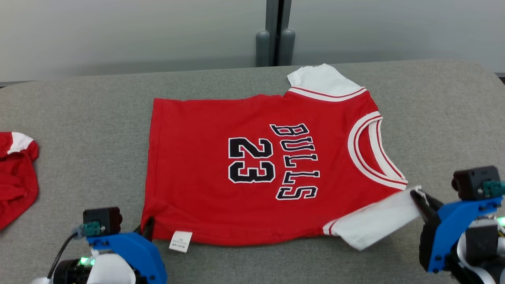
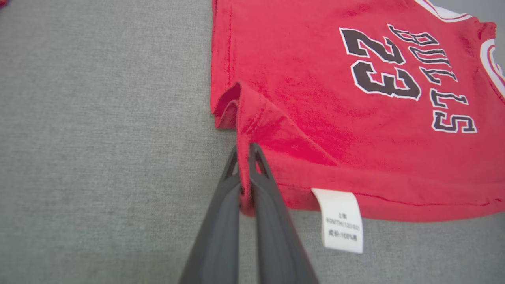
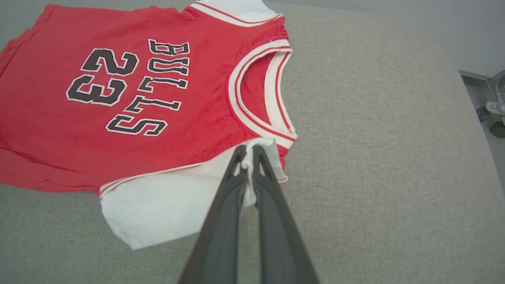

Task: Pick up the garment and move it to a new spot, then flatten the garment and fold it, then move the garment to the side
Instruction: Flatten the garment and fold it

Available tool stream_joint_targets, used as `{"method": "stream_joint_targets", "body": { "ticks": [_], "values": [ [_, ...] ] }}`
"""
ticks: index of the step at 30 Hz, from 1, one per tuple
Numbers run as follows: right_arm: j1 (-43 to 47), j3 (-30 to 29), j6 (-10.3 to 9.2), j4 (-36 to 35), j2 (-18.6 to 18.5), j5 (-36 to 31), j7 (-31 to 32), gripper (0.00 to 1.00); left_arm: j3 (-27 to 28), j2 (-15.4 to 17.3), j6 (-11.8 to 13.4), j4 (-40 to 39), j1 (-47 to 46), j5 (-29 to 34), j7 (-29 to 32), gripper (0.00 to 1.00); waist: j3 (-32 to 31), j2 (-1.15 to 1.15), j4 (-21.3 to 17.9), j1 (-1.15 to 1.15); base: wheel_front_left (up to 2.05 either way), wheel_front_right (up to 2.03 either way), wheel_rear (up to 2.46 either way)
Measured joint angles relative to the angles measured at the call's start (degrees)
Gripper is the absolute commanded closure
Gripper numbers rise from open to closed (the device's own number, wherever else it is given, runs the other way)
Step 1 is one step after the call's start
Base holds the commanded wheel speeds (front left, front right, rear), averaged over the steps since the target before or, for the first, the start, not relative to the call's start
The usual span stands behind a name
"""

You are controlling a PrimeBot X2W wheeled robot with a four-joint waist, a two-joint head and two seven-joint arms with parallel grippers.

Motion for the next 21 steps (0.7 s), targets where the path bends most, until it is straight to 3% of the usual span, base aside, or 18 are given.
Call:
{"method": "stream_joint_targets", "body": {
  "ticks": [12,17,21],
  "values": [
    [-18.19,1.82,0.00,13.41,-5.01,0.42,-7.60,1.00,-1.56,-2.38,0.69,1.35,-11.27,0.08,4.71,1.00,4.45,0.00,0.90,0.00,0.00,0.00,0.00],
    [-19.39,2.92,-0.01,15.83,-6.27,1.04,-7.92,1.00,-1.70,-3.27,0.58,1.03,-12.45,-0.55,4.32,1.00,5.24,0.01,2.14,0.00,0.00,0.00,0.00],
    [-15.85,2.85,0.00,13.90,-6.73,2.60,-5.65,1.00,-1.69,-2.92,0.55,-2.58,-9.36,-2.31,5.70,1.00,5.00,0.00,3.04,0.00,0.00,0.00,0.00]
  ]
}}
